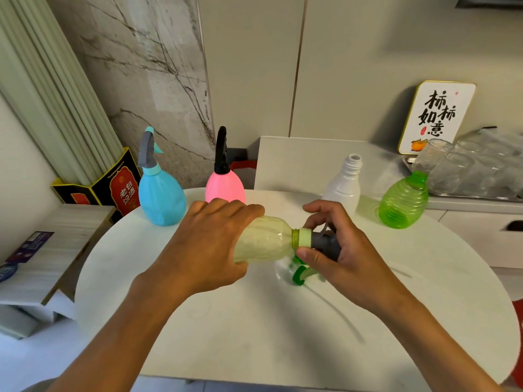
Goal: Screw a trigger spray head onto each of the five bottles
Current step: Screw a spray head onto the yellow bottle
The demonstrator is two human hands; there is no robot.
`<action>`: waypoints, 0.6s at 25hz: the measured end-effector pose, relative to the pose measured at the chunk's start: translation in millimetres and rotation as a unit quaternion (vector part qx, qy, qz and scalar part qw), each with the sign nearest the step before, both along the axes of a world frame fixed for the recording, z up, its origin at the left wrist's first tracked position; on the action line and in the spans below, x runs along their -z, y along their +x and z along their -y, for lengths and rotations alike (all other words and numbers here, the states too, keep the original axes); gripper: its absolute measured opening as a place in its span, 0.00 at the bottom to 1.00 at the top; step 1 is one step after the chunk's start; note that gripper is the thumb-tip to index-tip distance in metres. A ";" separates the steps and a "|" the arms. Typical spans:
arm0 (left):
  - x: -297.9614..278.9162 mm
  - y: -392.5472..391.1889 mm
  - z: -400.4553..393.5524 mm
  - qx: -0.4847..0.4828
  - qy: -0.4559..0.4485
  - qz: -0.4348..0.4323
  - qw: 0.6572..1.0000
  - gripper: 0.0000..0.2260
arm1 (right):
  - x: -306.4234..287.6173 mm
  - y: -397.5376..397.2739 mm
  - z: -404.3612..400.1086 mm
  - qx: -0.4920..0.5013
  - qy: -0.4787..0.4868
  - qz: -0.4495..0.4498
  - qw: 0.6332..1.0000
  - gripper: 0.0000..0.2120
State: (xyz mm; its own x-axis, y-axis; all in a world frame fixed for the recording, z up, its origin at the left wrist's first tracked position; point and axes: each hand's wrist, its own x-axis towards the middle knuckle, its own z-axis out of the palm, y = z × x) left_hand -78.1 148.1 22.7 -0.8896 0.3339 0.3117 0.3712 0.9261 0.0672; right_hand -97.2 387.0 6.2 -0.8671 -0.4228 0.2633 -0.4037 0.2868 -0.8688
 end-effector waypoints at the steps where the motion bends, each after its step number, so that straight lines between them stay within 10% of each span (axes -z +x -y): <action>1: -0.1 0.2 -0.1 0.002 0.002 -0.003 1.000 0.38 | -0.5 0.0 -0.4 -0.004 -0.006 0.003 1.000 0.25; 15: 2.9 -1.0 -6.4 0.021 -0.010 -0.059 0.998 0.41 | -3.9 0.7 0.3 0.018 -0.052 0.054 0.997 0.18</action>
